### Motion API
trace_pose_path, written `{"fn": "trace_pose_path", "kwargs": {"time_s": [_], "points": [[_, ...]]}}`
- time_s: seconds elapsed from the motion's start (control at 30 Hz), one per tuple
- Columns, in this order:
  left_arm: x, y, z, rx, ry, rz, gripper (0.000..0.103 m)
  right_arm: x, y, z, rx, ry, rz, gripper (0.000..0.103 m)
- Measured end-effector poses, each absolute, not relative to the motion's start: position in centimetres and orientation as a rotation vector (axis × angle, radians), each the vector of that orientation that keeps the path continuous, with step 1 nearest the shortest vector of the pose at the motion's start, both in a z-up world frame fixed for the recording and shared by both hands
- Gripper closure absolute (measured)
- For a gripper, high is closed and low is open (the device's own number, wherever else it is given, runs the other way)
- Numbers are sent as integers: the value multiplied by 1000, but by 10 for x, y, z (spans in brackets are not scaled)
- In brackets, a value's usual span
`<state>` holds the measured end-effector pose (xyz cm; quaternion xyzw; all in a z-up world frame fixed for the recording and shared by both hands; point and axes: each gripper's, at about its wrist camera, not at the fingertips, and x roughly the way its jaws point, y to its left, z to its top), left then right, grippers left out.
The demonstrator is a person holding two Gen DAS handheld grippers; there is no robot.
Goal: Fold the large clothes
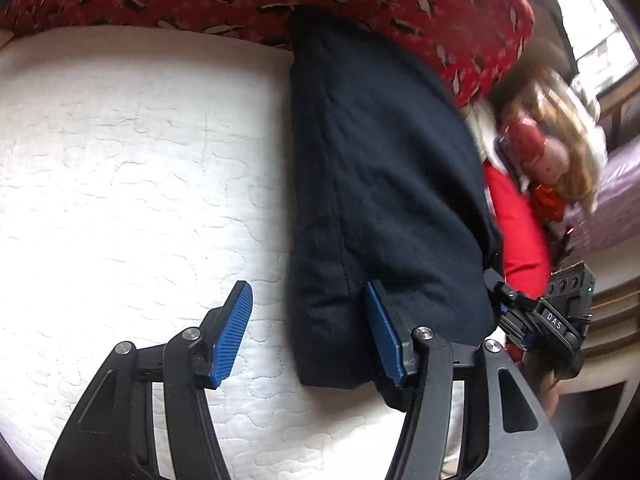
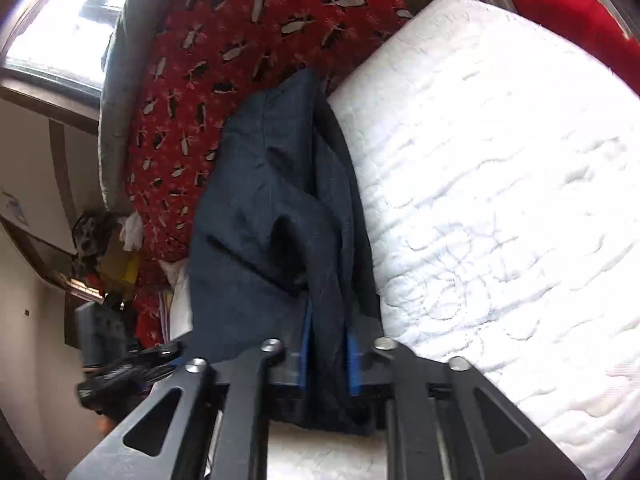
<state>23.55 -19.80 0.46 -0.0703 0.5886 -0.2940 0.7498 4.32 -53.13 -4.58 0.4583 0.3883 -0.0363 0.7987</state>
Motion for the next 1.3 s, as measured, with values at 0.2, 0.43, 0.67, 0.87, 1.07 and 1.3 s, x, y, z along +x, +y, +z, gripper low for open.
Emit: {"fn": "trace_pose_path", "kwargs": {"time_s": [0.2,0.43,0.67,0.87,1.07,1.3], "points": [[243,-199,37,-252,1262,-724,46,54,-561,1,937,706,-175,38],[210,-254,13,110,1181,-707,46,98,-531,6,894,631,-75,64],[195,-254,6,234,1103,-731,43,112,-530,-36,729,859,-176,74],[193,-257,6,235,1105,-729,41,131,-552,-23,769,853,-205,42],[195,-253,3,211,1109,-761,40,172,-566,-32,742,860,-190,102],[209,-237,32,86,1085,-711,40,131,-573,-19,730,766,-246,97]]}}
